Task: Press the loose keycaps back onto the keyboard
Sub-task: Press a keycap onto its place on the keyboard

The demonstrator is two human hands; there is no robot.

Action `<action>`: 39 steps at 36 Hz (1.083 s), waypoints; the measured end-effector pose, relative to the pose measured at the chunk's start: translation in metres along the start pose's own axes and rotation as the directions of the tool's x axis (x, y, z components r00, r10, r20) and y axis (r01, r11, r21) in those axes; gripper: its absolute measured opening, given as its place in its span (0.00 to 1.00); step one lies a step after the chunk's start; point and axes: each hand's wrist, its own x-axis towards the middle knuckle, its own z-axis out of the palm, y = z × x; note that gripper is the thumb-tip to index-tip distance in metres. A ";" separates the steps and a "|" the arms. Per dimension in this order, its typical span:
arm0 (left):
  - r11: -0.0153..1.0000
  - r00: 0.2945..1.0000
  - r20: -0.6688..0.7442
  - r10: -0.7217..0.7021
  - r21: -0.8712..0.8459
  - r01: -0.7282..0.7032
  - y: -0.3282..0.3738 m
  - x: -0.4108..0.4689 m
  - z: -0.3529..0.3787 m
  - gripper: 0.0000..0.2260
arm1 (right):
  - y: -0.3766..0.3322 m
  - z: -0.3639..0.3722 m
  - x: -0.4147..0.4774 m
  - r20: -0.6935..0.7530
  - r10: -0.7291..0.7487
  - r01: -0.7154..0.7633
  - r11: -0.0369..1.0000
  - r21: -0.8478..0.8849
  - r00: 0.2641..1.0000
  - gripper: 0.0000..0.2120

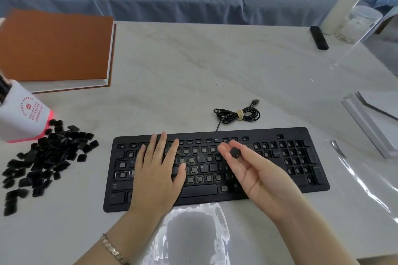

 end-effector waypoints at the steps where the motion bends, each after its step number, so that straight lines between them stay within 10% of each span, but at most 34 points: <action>1: 1.000 1.000 -0.002 0.004 -0.002 -0.004 0.000 0.000 0.000 0.24 | -0.001 0.002 -0.003 0.017 0.016 -0.016 1.000 0.002 1.000 0.09; 7: 1.000 1.000 -0.005 0.009 -0.027 -0.009 -0.001 0.000 0.001 0.23 | -0.006 0.007 -0.022 0.173 0.023 -0.023 1.000 -0.003 0.985 0.34; 27: 0.999 1.000 -0.011 0.011 -0.030 -0.011 -0.001 0.000 0.003 0.23 | 0.000 0.006 -0.030 0.091 -0.084 0.113 0.920 -0.376 0.992 0.10; 39: 0.999 1.000 -0.008 0.012 -0.053 -0.013 -0.001 -0.001 0.004 0.23 | 0.009 -0.010 -0.017 0.041 -0.259 0.208 0.659 -0.722 0.965 0.11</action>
